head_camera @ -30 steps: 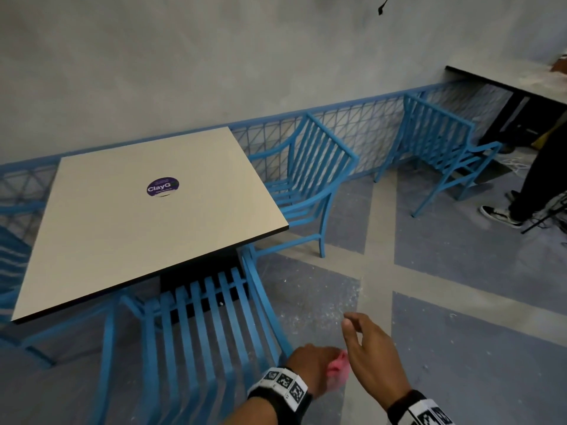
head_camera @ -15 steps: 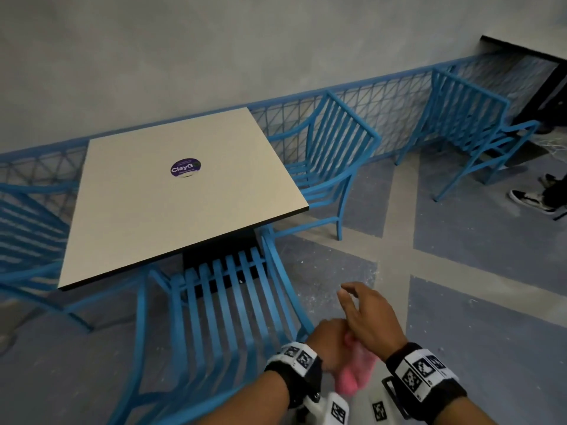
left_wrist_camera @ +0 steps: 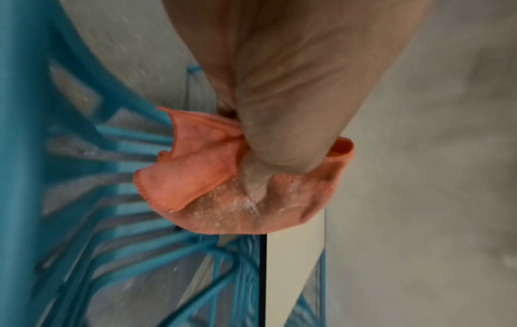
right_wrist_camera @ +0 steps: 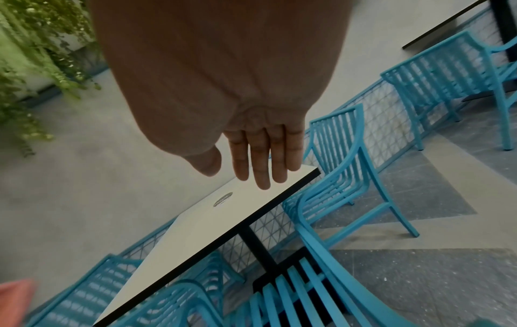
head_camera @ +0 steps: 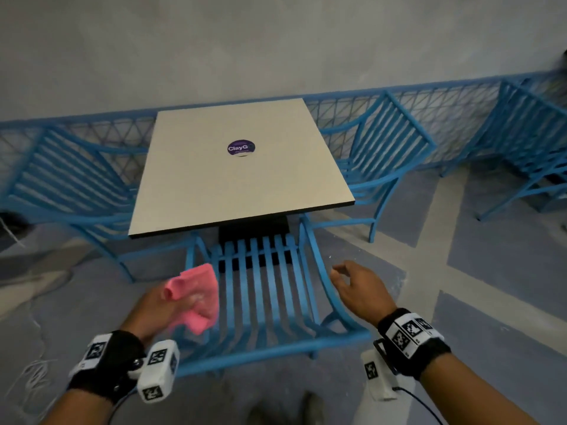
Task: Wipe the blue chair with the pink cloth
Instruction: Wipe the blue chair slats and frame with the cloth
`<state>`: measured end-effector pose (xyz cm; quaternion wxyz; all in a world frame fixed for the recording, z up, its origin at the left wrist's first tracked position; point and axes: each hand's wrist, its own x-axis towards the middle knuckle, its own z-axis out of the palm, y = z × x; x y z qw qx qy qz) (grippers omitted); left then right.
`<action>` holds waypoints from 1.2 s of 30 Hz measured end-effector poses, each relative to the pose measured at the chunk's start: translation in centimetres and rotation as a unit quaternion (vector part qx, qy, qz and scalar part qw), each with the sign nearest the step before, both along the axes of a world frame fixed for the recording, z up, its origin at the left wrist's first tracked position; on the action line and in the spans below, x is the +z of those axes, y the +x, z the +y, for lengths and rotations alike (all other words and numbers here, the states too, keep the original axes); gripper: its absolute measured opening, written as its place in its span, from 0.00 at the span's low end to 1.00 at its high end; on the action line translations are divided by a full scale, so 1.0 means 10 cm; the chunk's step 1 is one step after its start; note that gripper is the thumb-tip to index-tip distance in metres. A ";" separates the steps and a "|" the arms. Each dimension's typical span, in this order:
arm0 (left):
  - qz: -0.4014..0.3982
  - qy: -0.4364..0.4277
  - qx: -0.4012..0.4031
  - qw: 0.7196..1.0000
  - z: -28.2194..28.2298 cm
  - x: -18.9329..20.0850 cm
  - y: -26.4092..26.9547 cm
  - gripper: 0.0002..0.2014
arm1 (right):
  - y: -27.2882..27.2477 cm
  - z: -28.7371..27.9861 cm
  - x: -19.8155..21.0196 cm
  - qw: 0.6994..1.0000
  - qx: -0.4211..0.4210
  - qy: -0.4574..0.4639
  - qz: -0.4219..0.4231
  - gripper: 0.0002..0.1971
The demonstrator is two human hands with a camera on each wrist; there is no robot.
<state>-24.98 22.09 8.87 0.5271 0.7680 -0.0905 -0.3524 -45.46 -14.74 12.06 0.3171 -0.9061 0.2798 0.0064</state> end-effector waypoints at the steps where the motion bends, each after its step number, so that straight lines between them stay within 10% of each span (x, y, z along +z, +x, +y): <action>1: -0.005 0.015 0.030 0.999 0.33 -0.06 0.08 0.17 | 0.07 0.08 0.01 1.000 0.017 0.000 0.010 0.20; 7: 0.006 0.003 0.215 0.977 1.98 -0.85 0.27 0.18 | 0.47 0.62 0.06 0.992 0.119 -0.014 0.036 0.19; 12: 0.040 -0.059 0.295 0.953 1.61 -0.24 -0.42 0.13 | 0.71 1.04 0.04 0.980 0.189 -0.017 0.063 0.20; 20: -0.009 -0.074 0.259 0.963 1.30 -0.45 -0.73 0.08 | 0.90 1.51 -0.01 0.959 0.265 -0.037 0.097 0.19; 26: -0.006 0.070 0.322 0.944 1.89 -0.78 -0.67 0.06 | 0.95 1.70 -0.10 0.950 0.293 -0.040 0.101 0.17; 36: 0.019 -0.017 0.194 0.981 1.81 -0.73 -0.78 0.12 | 0.99 1.79 -0.12 0.945 0.310 -0.031 0.104 0.15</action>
